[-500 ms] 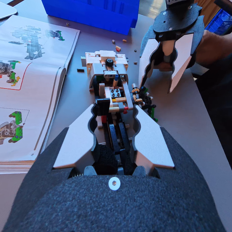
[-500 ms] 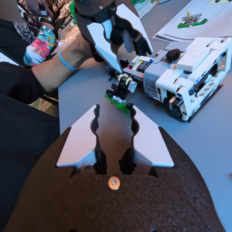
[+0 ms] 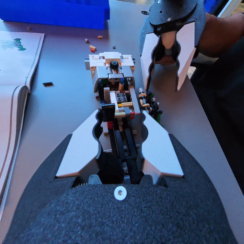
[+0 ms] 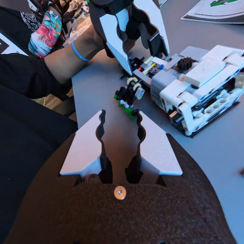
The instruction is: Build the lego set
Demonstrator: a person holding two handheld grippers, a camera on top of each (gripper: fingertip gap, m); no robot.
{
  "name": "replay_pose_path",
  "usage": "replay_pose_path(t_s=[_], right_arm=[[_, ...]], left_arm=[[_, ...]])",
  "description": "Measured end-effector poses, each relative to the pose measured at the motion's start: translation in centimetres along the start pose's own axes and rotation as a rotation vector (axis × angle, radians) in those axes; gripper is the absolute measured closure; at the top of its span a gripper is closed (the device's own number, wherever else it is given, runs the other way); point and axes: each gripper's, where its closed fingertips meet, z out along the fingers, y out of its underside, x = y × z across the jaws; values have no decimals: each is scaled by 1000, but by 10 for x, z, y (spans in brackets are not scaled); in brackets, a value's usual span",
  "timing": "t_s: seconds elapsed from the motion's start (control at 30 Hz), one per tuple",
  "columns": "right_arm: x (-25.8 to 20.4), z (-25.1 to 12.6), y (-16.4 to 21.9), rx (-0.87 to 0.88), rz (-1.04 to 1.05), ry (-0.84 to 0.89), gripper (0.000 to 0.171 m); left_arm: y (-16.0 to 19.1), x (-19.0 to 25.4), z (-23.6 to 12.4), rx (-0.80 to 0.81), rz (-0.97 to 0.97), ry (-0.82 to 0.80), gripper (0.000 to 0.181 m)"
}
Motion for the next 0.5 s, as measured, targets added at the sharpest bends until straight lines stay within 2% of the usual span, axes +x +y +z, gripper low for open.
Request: replay_pose_path(t_s=[0.17, 0.23, 0.3, 0.4, 0.5], right_arm=[[9, -4, 7, -51, -109, 105, 125], [0, -12, 0, -112, -219, 116, 132], [-15, -22, -20, -155, -386, 122, 131], [0, -29, -54, -327, -705, 265, 122], [22, -11, -58, -565, -836, 216, 112]], left_arm=[[-2, 9, 5, -13, 24, 17, 127], [-2, 9, 5, -8, 17, 22, 127], [-2, 9, 5, -1, 14, 26, 127], [-2, 9, 5, 3, 19, 24, 127], [-2, 9, 5, 10, 16, 28, 127]])
